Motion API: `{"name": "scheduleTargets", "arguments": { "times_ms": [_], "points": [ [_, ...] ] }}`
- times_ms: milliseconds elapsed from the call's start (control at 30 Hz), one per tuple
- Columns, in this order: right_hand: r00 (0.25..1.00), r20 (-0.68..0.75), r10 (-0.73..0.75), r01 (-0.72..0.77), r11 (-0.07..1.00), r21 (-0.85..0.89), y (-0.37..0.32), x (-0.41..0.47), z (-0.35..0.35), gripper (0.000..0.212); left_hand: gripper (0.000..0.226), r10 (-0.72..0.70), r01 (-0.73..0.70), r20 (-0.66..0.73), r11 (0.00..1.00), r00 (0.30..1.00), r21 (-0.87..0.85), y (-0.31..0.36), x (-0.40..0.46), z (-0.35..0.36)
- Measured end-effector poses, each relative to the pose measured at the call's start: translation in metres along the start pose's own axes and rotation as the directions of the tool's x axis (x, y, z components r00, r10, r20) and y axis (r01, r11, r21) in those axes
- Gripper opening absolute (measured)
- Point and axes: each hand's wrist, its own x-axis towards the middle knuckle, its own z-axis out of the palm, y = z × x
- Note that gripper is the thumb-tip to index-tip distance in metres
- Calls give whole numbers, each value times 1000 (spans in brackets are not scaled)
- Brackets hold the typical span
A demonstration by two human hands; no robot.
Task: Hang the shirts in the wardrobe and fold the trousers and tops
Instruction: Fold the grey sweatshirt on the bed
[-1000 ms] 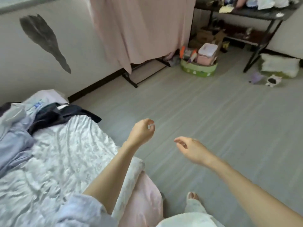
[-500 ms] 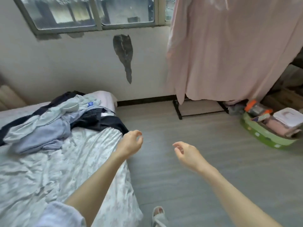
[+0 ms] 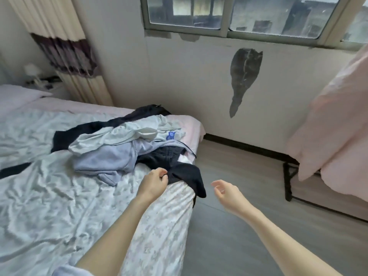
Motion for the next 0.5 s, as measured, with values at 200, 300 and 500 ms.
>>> {"name": "scheduleTargets", "arguments": {
  "times_ms": [200, 300, 500],
  "points": [
    [989, 139, -56, 56, 998, 8, -20, 145, 34, 36, 28, -230, 229, -9, 972, 973, -47, -51, 95, 10],
    [976, 192, -100, 101, 995, 4, -31, 240, 56, 36, 32, -308, 305, -53, 951, 950, -58, -75, 171, 13],
    [938, 333, -92, 124, 989, -76, -67, 434, 92, 42, 53, -537, 538, -122, 843, 835, -30, -108, 338, -1]
  ]
}}
